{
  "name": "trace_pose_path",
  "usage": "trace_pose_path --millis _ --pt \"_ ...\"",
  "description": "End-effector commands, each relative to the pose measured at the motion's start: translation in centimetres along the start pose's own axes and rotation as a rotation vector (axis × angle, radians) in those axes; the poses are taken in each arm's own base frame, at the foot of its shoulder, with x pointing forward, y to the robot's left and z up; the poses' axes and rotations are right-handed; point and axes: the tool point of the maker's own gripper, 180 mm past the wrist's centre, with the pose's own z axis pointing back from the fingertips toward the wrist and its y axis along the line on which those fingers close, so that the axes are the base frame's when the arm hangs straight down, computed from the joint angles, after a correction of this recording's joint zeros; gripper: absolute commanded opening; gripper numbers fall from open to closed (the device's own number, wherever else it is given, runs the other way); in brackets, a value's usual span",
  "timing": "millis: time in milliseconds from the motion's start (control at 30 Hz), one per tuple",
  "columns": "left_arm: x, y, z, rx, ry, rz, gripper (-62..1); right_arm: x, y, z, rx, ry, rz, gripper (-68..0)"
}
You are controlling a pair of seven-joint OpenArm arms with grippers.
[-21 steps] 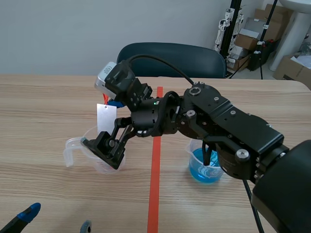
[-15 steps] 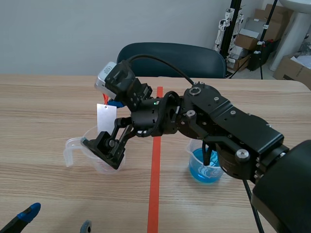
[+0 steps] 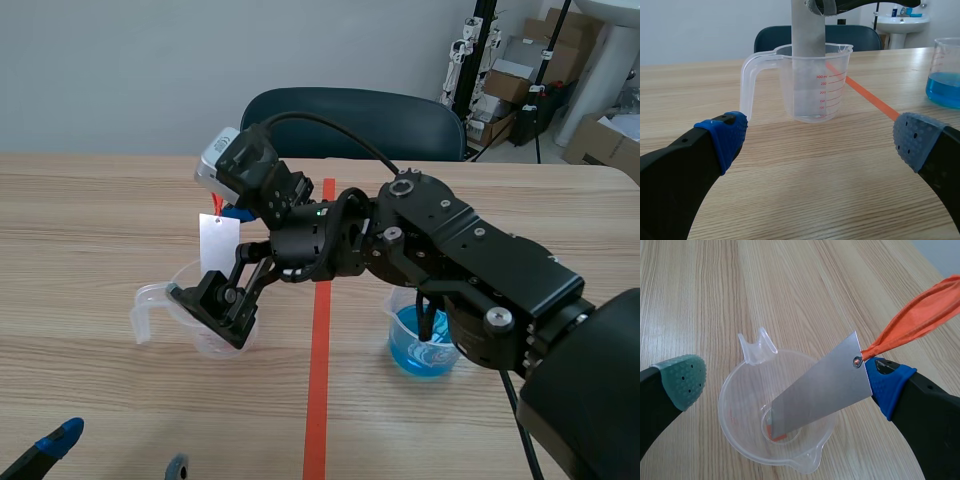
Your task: Do the redox reaction experiment. return to the home posture
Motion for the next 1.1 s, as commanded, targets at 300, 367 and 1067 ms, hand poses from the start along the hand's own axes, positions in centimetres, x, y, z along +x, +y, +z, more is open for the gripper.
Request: trace_pose_path --millis 300,367,1067 --pt "1.1 0.4 -0.1 -0.005 -0.055 -0.011 0.7 1.8 -0.7 -0.1 -0.006 -0.052 0.017 0.4" --pt "1.1 0.4 -0.1 -0.005 -0.055 -0.011 0.7 1.9 -0.8 0.0 -0.008 -0.060 0.017 0.4" --pt "5.6 5.5 5.5 -0.011 -0.014 -0.113 0.7 4.9 -3.2 4.9 -0.057 -0.172 0.043 0.4"
